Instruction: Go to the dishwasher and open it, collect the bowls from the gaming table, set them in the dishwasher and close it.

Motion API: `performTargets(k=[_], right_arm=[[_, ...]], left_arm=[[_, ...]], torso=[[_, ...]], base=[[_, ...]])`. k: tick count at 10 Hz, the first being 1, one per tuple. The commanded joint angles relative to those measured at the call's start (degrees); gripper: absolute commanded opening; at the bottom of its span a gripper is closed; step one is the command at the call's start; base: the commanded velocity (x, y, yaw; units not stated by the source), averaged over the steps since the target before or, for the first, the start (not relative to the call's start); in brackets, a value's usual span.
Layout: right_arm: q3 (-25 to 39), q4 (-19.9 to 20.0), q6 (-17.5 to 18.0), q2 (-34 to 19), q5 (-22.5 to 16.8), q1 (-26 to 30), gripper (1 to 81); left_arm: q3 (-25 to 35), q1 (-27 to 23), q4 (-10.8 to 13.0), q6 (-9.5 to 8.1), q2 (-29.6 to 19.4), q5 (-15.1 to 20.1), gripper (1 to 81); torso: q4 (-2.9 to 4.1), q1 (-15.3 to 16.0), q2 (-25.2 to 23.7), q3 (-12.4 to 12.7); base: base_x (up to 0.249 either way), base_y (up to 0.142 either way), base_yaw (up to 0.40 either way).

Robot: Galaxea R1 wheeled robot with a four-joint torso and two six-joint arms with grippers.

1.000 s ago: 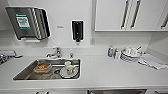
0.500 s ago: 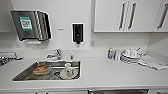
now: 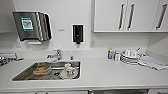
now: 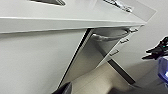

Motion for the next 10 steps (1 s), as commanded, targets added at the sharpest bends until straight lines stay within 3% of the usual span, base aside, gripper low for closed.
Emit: performTargets(k=[1, 2, 4, 5, 7, 10], right_arm=[[0.4, 0.5, 3.3, -0.7, -6.4, 9.3, 81.1], [0.7, 0.4, 3.3, -0.1, -7.0, 10.2, 81.1], [2.0, 0.5, 3.4, -0.1, -7.4, 12.4, 81.1], [2.6, 0.5, 3.4, -0.2, -7.4, 13.2, 81.1], [3.8, 0.7, 3.6, -0.2, -7.3, 16.2, 81.1], [4.4, 1.8, 10.5, 0.7, -10.7, 20.6, 81.1]], left_arm=[[0.8, -4.9, 0.2, 0.17, -1.1, 0.6, 81.1], [0.8, -4.9, 0.5, 0.17, -1.0, 0.4, 81.1], [0.9, -5.3, 0.6, 0.17, -0.9, -0.1, 81.1], [0.8, -6.0, 0.6, 0.17, -0.9, -0.1, 81.1], [0.8, -7.6, 0.6, 0.17, -1.5, 0.2, 81.1], [1.5, -11.1, 0.0, 0.17, -1.9, 0.6, 81.1]], torso=[[0.0, 0.0, 0.0, 0.0], [0.0, 0.0, 0.0, -5.3], [0.0, 0.0, 0.0, -6.2], [0.0, 0.0, 0.0, -2.2], [0.0, 0.0, 0.0, -4.7], [0.0, 0.1, 0.0, -5.2]], base=[[0.0, 0.0, 0.0], [0.0, 0.0, 0.0], [0.0, 0.0, 0.0], [0.0, 0.0, 0.0], [0.0, 0.0, 0.0], [0.0, 0.0, 0.0]])
